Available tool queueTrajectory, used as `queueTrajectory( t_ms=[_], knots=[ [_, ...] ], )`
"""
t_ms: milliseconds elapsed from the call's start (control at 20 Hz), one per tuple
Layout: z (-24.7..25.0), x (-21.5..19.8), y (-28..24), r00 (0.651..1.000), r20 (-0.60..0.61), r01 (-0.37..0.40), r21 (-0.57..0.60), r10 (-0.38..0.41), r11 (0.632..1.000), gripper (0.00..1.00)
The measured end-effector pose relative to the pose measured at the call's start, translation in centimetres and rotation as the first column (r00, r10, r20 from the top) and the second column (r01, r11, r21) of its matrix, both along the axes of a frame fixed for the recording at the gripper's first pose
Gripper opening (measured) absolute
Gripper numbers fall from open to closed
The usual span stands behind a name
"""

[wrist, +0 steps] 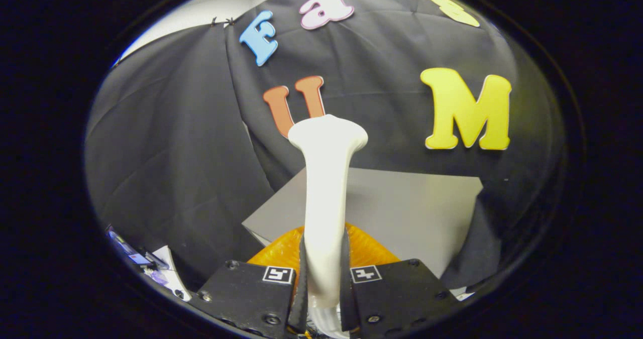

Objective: Iron the clothes twice with a garment steamer, once on the left side and once on the right side.

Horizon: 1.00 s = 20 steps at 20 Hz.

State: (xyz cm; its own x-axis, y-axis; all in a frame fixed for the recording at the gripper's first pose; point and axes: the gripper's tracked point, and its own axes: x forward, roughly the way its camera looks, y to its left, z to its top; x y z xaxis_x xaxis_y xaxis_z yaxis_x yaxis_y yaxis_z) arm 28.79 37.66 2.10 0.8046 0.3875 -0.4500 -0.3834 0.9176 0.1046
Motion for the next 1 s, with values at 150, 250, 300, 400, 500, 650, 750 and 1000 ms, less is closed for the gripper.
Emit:
queueTrajectory(
  t_ms=[150,250,300,400,500,650,750,1000],
  knots=[
    [3.1,-3.1,-3.2,0.998,0.064,0.022,0.011,-0.022,1.0,0.28],
    [5.4,-5.7,-5.4,0.991,0.131,0.035,0.04,-0.04,0.999,0.28],
    [6.7,-7.0,-6.5,0.983,0.176,0.037,0.044,-0.044,0.998,0.28],
    [9.4,-9.6,-9.1,0.965,0.253,0.06,0.047,-0.07,0.997,0.28],
    [11.4,-11.8,-12.4,0.942,0.311,0.111,0.056,-0.123,0.992,0.28],
    [14.6,-14.1,-17.2,0.889,0.415,0.191,0.054,-0.196,0.98,0.28],
    [15.9,-15.0,-19.6,0.856,0.462,0.238,0.051,-0.234,0.97,0.28],
    [18.2,-16.2,-25.5,0.806,0.525,0.291,0.049,-0.273,0.955,0.28]
  ],
)
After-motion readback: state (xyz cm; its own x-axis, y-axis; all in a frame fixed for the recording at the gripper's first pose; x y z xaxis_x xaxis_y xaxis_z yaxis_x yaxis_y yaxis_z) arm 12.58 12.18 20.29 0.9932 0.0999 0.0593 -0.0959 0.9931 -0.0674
